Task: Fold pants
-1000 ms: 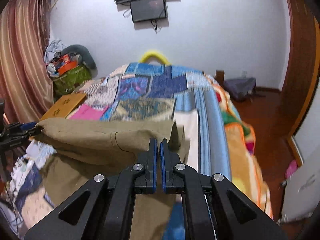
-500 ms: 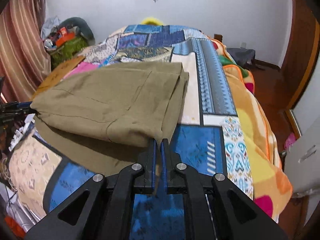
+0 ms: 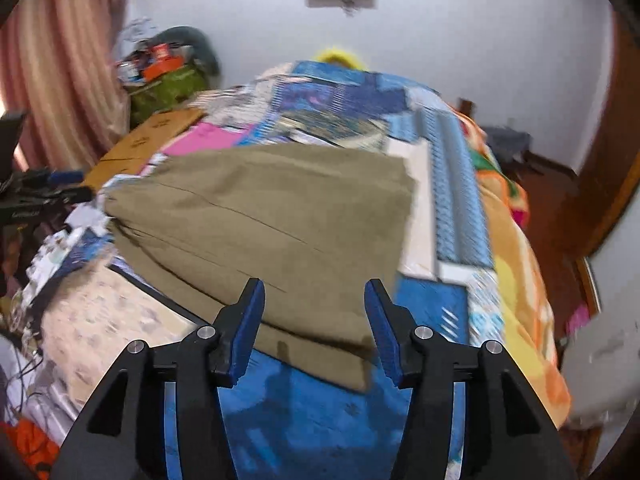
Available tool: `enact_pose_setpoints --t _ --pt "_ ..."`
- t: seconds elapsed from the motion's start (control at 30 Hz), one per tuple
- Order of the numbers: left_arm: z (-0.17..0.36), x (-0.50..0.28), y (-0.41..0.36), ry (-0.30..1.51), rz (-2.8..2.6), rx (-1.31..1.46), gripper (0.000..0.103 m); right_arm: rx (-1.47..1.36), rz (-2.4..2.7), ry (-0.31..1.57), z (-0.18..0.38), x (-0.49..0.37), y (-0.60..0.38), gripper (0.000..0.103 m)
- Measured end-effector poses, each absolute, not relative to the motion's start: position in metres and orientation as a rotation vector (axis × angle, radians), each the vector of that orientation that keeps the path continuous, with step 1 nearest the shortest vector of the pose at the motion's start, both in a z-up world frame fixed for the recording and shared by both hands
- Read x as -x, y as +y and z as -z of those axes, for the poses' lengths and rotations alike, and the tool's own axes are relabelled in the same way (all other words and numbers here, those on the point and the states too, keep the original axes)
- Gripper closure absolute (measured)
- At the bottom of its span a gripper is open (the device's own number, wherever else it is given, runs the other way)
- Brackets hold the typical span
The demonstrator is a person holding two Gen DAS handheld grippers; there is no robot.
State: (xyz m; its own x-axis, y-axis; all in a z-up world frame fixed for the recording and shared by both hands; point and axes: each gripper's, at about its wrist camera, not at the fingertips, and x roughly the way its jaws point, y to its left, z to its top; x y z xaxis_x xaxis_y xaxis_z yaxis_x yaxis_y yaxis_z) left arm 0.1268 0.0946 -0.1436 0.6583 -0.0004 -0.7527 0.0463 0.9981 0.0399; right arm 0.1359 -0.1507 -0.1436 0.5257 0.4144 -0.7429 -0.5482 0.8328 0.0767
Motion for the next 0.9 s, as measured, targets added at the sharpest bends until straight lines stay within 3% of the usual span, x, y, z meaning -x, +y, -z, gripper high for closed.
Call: enact_pose_setpoints --t 0.07,0.3,0.4,0.5,0.53,0.6,0.63,0.73,0.9 --pt "0.142 -0.131 0.085 0.840 0.042 -0.066 0.016 0.191 -0.634 0.831 0.145 -0.135 -0.133 0.052" --pt "0.162 -0.146 0.054 0.859 0.066 -0.127 0.017 0.312 -0.784 0.843 0.175 -0.128 -0.071 0.052" --pt "0.171 -0.151 0.050 0.883 0.068 -0.136 0.030 0.360 -0.822 0.869 0.192 -0.129 -0.057 0.052" --pt "0.180 -0.155 0.044 0.916 0.117 -0.142 0.033 0.366 -0.811 0.891 0.198 -0.136 -0.055 0.053" --pt "0.181 -0.155 0.042 0.918 0.128 -0.147 0.033 0.364 -0.812 0.897 0.197 -0.139 -0.054 0.056" --pt "0.183 -0.156 0.037 0.915 0.148 -0.165 0.034 0.364 -0.824 0.892 0.195 -0.140 -0.053 0.079" --pt "0.183 -0.156 0.034 0.913 0.155 -0.166 0.034 0.368 -0.822 0.886 0.194 -0.140 -0.053 0.083" --pt "0.182 -0.155 0.028 0.912 0.179 -0.171 0.034 0.357 -0.838 0.876 0.192 -0.140 -0.053 0.093" --pt "0.182 -0.152 0.013 0.906 0.223 -0.216 0.034 0.302 -0.845 0.853 0.182 -0.140 -0.058 0.097"
